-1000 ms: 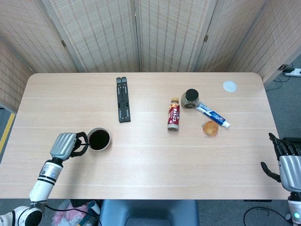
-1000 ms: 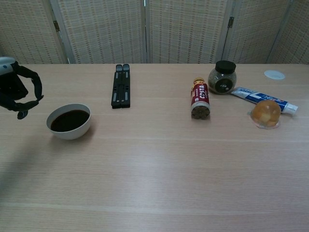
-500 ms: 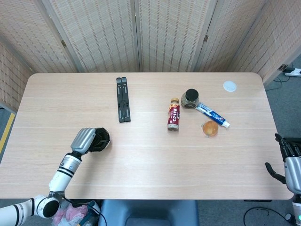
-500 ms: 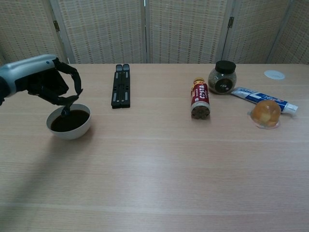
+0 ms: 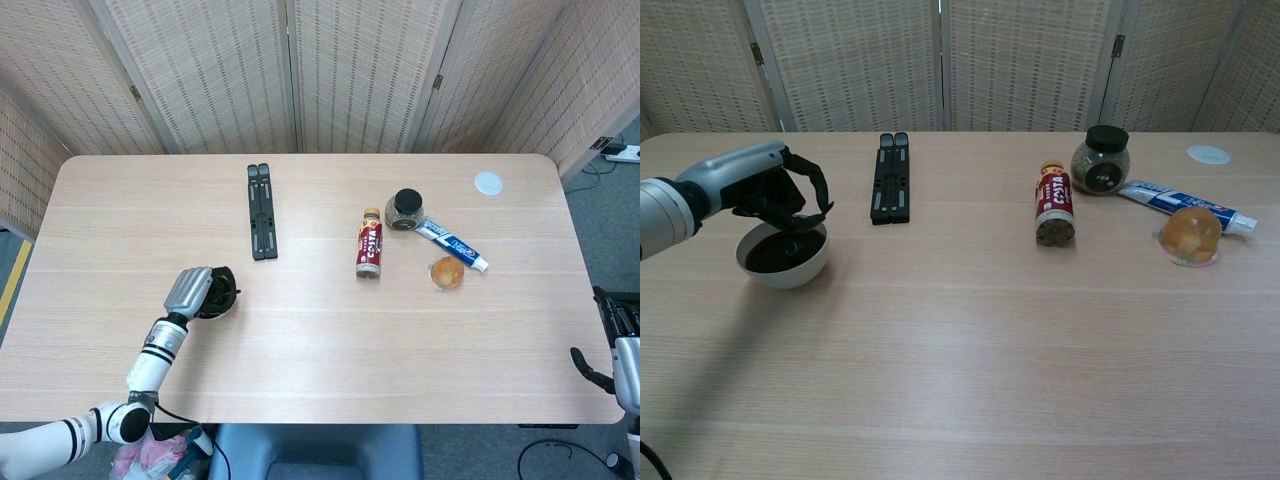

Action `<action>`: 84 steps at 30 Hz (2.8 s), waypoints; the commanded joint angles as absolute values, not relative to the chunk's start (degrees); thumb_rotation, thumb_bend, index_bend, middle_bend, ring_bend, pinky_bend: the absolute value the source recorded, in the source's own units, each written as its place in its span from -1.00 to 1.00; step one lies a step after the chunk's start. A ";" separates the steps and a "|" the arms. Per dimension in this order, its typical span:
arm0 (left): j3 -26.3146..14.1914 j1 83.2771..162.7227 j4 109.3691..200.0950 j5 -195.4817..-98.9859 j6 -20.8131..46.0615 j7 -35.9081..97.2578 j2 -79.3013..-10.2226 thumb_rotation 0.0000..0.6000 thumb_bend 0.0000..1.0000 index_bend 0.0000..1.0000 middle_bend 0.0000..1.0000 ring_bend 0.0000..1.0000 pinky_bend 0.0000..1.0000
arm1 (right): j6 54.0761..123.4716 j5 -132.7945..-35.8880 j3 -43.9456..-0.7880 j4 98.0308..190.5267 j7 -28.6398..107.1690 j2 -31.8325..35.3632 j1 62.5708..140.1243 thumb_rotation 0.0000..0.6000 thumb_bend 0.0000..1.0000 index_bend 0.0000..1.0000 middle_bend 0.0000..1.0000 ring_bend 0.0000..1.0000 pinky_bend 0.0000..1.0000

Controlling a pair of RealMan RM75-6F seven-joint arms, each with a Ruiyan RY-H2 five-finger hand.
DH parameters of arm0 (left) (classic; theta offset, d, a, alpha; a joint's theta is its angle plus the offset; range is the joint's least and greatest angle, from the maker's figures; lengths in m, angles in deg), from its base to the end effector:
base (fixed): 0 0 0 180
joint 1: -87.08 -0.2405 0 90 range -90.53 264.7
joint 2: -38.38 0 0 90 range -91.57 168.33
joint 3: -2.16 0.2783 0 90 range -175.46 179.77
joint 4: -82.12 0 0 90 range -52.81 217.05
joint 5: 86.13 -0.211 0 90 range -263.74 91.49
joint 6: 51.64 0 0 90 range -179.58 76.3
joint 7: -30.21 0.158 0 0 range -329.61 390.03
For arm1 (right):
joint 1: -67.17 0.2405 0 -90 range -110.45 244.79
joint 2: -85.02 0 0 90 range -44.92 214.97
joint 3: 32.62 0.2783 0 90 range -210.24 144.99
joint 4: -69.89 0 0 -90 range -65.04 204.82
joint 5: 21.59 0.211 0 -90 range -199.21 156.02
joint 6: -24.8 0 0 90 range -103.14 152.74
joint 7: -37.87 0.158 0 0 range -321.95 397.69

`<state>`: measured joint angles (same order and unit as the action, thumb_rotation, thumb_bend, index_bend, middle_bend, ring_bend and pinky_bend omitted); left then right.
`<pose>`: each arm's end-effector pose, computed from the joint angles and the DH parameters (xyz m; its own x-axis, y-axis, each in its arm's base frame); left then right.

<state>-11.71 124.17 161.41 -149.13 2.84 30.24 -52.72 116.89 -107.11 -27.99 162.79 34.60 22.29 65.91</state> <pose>-0.2002 0.3770 -0.0178 0.0803 0.3146 0.9458 0.9887 -0.1454 -0.0356 -0.3409 -0.1660 0.1980 0.4658 0.1022 0.8790 -0.8840 0.0998 0.4568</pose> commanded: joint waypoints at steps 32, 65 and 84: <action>-11.47 126.96 156.37 -145.39 0.51 36.40 -56.35 1.00 -0.01 0.49 0.99 0.87 1.00 | 117.77 -107.11 -27.90 161.68 35.89 21.85 64.98 1.00 -0.60 -0.96 -0.55 -0.57 -0.56; -11.82 127.79 158.12 -140.14 0.06 40.93 -55.33 1.00 -0.01 0.49 0.99 0.87 1.00 | 117.94 -107.44 -27.70 161.01 36.60 21.53 64.80 1.00 -0.60 -0.96 -0.55 -0.56 -0.56; -9.97 126.16 164.28 -138.86 0.39 42.82 -49.85 1.00 -0.01 0.49 0.99 0.87 1.00 | 117.59 -107.59 -27.67 160.35 36.90 21.09 64.98 1.00 -0.60 -0.96 -0.55 -0.56 -0.56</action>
